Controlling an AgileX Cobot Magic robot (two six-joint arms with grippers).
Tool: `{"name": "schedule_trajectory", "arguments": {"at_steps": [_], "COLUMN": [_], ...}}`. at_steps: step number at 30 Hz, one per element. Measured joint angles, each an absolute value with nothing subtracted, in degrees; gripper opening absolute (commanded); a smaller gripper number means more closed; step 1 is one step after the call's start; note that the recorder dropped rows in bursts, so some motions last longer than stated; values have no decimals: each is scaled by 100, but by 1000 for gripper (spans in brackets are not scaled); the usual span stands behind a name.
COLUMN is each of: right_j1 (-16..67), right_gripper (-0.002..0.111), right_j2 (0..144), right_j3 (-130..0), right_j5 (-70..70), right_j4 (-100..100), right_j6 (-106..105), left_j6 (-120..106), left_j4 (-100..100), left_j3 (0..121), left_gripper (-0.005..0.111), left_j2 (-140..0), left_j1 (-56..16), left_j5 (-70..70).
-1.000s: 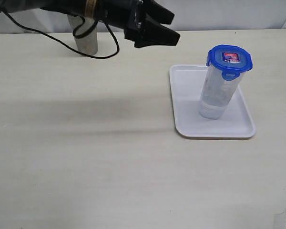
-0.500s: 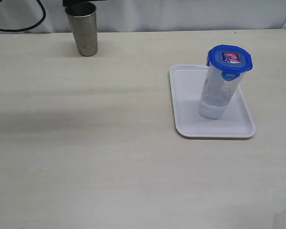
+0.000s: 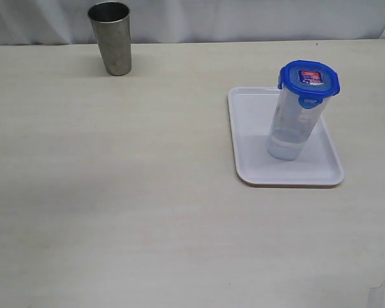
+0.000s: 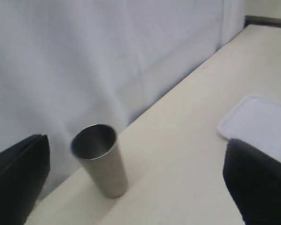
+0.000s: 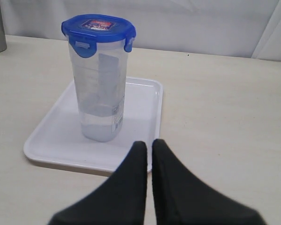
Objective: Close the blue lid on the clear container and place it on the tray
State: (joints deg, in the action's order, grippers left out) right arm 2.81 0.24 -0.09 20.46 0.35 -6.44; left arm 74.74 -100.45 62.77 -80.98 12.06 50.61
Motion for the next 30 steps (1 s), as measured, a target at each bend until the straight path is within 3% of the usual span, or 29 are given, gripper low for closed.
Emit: {"name": "schedule_trajectory", "arguments": {"at_steps": [8, 16, 30], "right_j1": [281, 281, 281], "right_gripper": [4, 4, 4], "right_j2": [24, 24, 24], "right_j3": [-9, -9, -9], "right_j5": [2046, 2046, 2046], "right_j4": [35, 35, 35], "right_j6": [-644, -644, -644], "left_j6": [6079, 6643, 7172], "left_j4": [-10045, -10045, -10045], "left_j3": [5333, 4863, 4072], "left_gripper": [93, 93, 93], "left_j2": [-6752, -5859, -4358], "left_j1": [1390, 1390, 1390], "left_j5": [4098, 3726, 5346]}}
